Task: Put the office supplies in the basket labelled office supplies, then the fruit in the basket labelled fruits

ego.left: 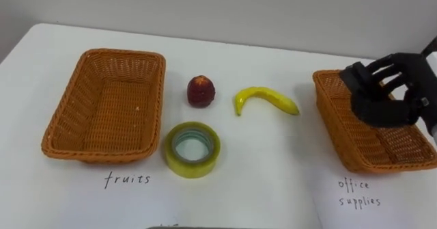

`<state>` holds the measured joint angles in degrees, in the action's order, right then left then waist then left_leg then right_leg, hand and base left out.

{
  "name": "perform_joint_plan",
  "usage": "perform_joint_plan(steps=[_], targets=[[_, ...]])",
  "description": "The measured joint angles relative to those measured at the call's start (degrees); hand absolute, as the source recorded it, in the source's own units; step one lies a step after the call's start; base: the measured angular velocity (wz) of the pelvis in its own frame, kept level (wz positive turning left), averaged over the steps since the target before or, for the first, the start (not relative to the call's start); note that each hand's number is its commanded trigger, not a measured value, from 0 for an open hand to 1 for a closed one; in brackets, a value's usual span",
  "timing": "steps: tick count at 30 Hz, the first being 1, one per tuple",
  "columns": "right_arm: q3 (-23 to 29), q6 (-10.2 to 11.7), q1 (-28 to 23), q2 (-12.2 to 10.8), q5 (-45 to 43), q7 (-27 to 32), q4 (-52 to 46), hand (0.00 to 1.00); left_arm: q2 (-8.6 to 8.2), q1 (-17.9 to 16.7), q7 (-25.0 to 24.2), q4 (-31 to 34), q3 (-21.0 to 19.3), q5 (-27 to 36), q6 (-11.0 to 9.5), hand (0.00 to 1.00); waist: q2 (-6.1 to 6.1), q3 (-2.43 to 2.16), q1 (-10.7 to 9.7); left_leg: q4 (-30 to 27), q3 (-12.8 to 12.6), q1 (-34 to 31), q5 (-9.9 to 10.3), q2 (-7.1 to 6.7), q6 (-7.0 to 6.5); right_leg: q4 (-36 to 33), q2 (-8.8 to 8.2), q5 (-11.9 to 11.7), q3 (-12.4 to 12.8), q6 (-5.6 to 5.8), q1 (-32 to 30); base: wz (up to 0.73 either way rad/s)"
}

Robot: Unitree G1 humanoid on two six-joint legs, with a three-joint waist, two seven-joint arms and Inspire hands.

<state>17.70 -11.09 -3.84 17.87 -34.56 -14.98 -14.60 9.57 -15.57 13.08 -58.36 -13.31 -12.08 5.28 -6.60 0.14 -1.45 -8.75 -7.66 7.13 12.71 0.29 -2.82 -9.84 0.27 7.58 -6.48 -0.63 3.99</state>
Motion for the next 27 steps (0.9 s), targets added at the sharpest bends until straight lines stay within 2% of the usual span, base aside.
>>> perform_joint_plan(steps=[6, 10, 27], targets=[[0.0, 0.2, 0.0, 0.2, 1.6, 2.6, 0.3, 1.0, -0.01, 0.0, 0.0, -0.1, -0.1, 0.0, -0.6, 0.0, -0.17, -0.06, 0.0, 0.0, 0.0, 0.0, 0.0, 0.01, 0.0, 0.0, 0.02, 0.0, 0.0, 0.0, 0.0, 0.0], [0.0, 1.1, 0.0, 0.5, 1.9, 4.4, 2.6, 1.0, -0.02, -0.1, 0.1, -0.1, -0.1, 0.0, -0.6, 0.0, -0.52, -0.23, 0.0, 0.0, 0.0, 0.0, 0.0, 0.02, 0.0, 0.0, 0.02, 0.0, 0.0, 0.0, 0.0, 0.0], [0.0, 0.9, -0.2, 0.6, 1.7, 4.1, 6.5, 1.0, -0.03, -0.5, 0.0, 0.0, -0.5, 0.0, -0.4, 0.0, -0.51, -0.29, -0.2, 0.1, 0.0, 0.1, 0.0, 0.03, 0.0, 0.0, 0.03, 0.0, 0.4, 0.0, 0.0, 0.0]])
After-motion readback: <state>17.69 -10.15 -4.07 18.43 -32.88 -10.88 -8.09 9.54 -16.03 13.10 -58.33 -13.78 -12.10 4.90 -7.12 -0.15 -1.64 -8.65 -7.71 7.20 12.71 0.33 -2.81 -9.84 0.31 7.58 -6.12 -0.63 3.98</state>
